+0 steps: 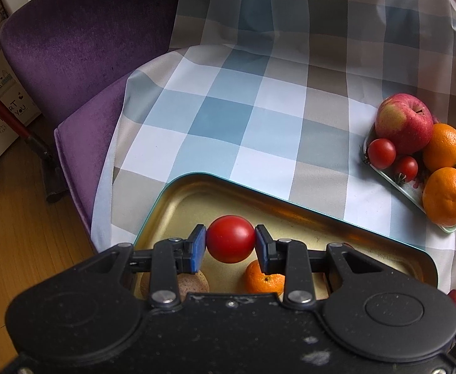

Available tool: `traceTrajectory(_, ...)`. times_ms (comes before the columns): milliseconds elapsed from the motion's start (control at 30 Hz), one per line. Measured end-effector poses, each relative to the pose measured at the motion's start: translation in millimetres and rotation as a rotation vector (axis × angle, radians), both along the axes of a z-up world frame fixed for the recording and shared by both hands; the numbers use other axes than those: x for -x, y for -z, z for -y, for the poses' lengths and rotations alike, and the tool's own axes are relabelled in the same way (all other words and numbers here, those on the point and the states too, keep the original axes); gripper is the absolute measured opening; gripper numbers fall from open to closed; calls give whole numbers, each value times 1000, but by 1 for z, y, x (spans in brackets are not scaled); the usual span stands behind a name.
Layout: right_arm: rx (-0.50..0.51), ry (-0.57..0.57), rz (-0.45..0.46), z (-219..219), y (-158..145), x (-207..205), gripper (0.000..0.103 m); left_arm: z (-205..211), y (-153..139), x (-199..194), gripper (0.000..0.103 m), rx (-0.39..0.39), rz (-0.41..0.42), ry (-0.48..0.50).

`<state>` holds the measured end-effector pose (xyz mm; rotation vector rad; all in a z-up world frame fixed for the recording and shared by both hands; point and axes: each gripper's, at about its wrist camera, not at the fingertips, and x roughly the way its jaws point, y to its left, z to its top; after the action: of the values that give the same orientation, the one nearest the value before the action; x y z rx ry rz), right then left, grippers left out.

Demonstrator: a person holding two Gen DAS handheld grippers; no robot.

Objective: Organize fruits
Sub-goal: 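Carry the tomato over the tin tray with the left gripper while the right carries the passion fruit, then open the left gripper to drop the tomato while the right releases the passion fruit in the tray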

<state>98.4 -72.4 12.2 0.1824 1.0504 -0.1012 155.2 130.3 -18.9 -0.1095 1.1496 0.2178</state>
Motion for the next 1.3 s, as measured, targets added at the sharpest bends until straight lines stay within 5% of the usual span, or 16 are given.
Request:
traceTrajectory(667, 47, -24, 14, -9, 2, -7, 43, -3, 4, -3, 33, 76, -30, 2)
traceTrajectory(1300, -23, -5, 4, -1, -1, -1, 44, -3, -11, 11, 37, 84, 26, 34)
